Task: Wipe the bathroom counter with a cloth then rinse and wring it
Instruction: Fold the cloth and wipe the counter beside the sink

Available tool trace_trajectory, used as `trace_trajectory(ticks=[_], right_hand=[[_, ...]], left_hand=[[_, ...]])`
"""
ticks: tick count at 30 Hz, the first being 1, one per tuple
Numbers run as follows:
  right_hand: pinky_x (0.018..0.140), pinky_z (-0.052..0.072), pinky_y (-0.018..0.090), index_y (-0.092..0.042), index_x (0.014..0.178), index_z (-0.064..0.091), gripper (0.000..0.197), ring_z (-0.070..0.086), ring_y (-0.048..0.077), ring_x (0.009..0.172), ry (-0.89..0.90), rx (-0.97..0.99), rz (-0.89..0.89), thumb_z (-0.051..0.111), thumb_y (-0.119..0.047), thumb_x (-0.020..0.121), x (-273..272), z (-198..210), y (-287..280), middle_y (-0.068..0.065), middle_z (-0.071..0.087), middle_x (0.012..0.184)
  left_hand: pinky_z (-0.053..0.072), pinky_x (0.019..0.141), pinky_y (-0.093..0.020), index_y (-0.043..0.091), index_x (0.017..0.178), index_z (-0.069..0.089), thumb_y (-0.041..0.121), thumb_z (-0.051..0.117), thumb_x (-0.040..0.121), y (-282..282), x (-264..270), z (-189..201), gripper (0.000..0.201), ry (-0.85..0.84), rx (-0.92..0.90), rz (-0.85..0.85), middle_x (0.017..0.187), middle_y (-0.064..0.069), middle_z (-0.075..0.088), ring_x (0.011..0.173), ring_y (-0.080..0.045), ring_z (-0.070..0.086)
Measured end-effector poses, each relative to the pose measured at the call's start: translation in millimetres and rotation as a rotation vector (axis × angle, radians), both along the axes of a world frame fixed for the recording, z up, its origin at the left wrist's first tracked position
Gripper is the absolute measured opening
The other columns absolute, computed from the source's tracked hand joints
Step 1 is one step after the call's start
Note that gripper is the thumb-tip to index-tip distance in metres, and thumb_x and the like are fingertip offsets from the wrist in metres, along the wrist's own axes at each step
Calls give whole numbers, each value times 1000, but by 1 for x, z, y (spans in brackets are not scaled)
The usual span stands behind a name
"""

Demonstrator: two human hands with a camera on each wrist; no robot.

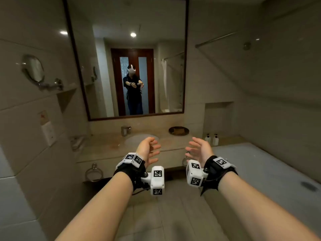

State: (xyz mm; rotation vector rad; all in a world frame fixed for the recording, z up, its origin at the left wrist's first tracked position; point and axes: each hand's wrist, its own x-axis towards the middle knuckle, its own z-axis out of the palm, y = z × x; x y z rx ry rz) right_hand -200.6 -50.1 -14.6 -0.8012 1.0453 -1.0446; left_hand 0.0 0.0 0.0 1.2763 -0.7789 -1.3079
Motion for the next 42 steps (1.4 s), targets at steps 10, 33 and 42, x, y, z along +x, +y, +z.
trace_trajectory(ticks=[10,33,42], right_hand=[[64,39,34,-17,94,63,20,56,25,81,159,63,-11,57,-36,89,-16,-52,-150,8,65,96],[85,47,42,-11,105,63,26,60,33,98,193,156,28,54,-31,91,39,-118,-592,12,67,99],[79,48,40,-9,103,64,25,60,33,91,198,209,-91,58,-29,89,55,-132,-751,15,67,102]], left_hand=[[42,89,-39,21,96,62,36,39,95,-152,-17,-57,27,-85,69,-73,105,-2,67,97,-20,57],[43,87,-37,16,100,60,38,42,96,-612,25,-118,28,-54,226,-78,103,-5,66,100,-24,56],[44,95,-41,13,107,60,38,42,97,-790,47,-132,32,-52,270,-159,117,-9,63,109,-27,56]])
